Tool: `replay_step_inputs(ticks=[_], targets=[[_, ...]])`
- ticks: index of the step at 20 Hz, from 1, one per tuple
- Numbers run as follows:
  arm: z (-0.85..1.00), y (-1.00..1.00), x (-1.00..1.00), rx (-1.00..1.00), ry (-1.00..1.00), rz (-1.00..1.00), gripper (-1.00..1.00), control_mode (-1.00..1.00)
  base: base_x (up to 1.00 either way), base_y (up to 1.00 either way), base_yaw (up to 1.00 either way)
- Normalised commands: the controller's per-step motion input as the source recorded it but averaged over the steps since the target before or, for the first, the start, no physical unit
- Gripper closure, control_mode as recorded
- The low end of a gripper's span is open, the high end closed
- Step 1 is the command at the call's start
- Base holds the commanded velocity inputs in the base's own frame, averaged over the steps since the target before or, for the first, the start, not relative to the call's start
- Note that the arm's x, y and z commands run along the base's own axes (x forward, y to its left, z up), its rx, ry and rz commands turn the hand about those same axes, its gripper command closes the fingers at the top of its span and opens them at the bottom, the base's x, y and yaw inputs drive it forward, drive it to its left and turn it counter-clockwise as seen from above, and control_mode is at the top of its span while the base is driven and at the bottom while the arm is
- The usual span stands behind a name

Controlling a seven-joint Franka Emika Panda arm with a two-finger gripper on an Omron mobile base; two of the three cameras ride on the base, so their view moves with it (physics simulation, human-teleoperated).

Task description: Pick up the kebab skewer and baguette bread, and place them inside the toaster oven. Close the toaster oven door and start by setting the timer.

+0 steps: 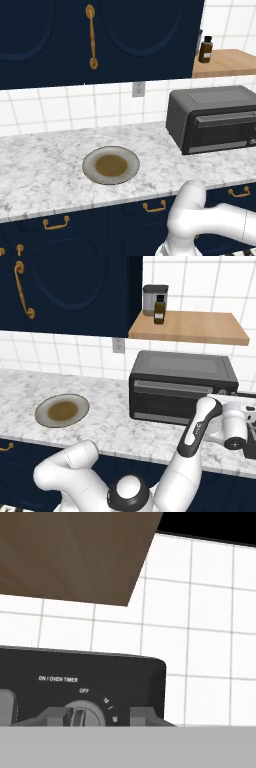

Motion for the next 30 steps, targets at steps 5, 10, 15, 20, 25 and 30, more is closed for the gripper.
replay_step_inputs(ticks=[5,10,15,20,25,30], targets=[[0.00,0.01,0.21,0.00,0.00,-0.05,1.00,-1.00,0.00,0.00,0.00],[0.00,0.08,0.00,0.00,0.00,-0.06,1.00,-1.00,0.00,0.00,0.00],[0.00,0.16,0.00,0.00,0.00,-0.07,1.00,-1.00,0.00,0.00,0.00],[0.00,0.09,0.00,0.00,0.00,-0.04,1.00,-1.00,0.00,0.00,0.00],[0.00,0.21,0.00,0.00,0.00,0.00,1.00,-1.00,0.00,0.00,0.00],[0.00,0.33,0.00,0.00,0.00,0.00,1.00,-1.00,0.00,0.00,0.00]])
